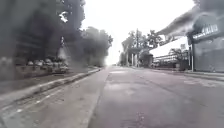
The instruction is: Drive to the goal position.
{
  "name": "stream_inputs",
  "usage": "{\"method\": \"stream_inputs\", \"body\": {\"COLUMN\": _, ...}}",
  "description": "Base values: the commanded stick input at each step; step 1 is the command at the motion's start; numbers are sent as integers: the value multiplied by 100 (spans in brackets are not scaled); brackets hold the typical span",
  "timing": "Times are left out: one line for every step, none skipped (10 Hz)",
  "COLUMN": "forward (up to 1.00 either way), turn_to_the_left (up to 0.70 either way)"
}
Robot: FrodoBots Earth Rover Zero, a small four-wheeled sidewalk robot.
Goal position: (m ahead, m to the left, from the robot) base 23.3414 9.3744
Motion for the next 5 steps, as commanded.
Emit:
{"method": "stream_inputs", "body": {"forward": 70, "turn_to_the_left": -35}}
{"method": "stream_inputs", "body": {"forward": 70, "turn_to_the_left": -35}}
{"method": "stream_inputs", "body": {"forward": 70, "turn_to_the_left": -35}}
{"method": "stream_inputs", "body": {"forward": 70, "turn_to_the_left": -35}}
{"method": "stream_inputs", "body": {"forward": 70, "turn_to_the_left": -35}}
